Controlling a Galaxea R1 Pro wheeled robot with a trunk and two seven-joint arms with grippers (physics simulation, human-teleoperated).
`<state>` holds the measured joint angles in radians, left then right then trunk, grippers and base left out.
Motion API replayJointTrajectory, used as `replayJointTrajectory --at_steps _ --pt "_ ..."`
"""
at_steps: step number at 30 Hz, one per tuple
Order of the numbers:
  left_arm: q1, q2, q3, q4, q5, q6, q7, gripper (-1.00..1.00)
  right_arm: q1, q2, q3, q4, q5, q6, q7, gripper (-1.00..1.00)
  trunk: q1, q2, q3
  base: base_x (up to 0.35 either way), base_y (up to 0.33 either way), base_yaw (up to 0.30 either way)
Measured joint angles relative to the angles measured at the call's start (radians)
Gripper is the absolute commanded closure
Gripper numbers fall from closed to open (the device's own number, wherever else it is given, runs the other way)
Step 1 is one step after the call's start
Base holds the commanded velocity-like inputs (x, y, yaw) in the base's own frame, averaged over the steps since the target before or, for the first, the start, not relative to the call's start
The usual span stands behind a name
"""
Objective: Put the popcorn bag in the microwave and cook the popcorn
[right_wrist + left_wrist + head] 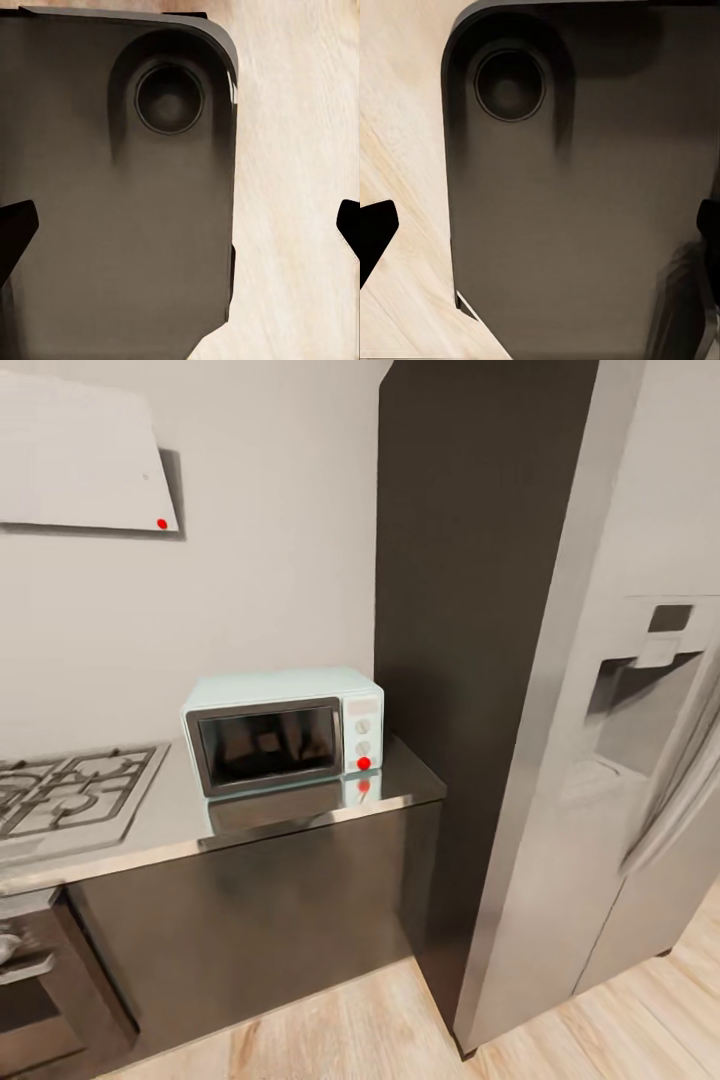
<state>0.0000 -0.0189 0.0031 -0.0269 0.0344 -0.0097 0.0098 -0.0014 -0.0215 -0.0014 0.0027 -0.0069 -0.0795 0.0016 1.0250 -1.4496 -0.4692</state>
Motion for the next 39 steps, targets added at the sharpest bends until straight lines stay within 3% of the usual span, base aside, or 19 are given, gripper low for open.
replayJointTrajectory --at_steps 33,39 --pt "0.0 -0.001 -0.001 0.0 -0.005 -0.001 -0.001 -1.0 0.0 0.0 0.0 0.0 0.0 -0.001 -0.001 -1.0 0.0 0.0 0.0 0.0 0.0 0.275" --pt "0.0 -0.001 -0.001 0.0 -0.004 0.0 0.0 -1.0 0.0 -0.001 0.002 0.0 0.001 -0.001 0.0 -1.0 0.0 0.0 0.0 0.125 -0.095 0.071"
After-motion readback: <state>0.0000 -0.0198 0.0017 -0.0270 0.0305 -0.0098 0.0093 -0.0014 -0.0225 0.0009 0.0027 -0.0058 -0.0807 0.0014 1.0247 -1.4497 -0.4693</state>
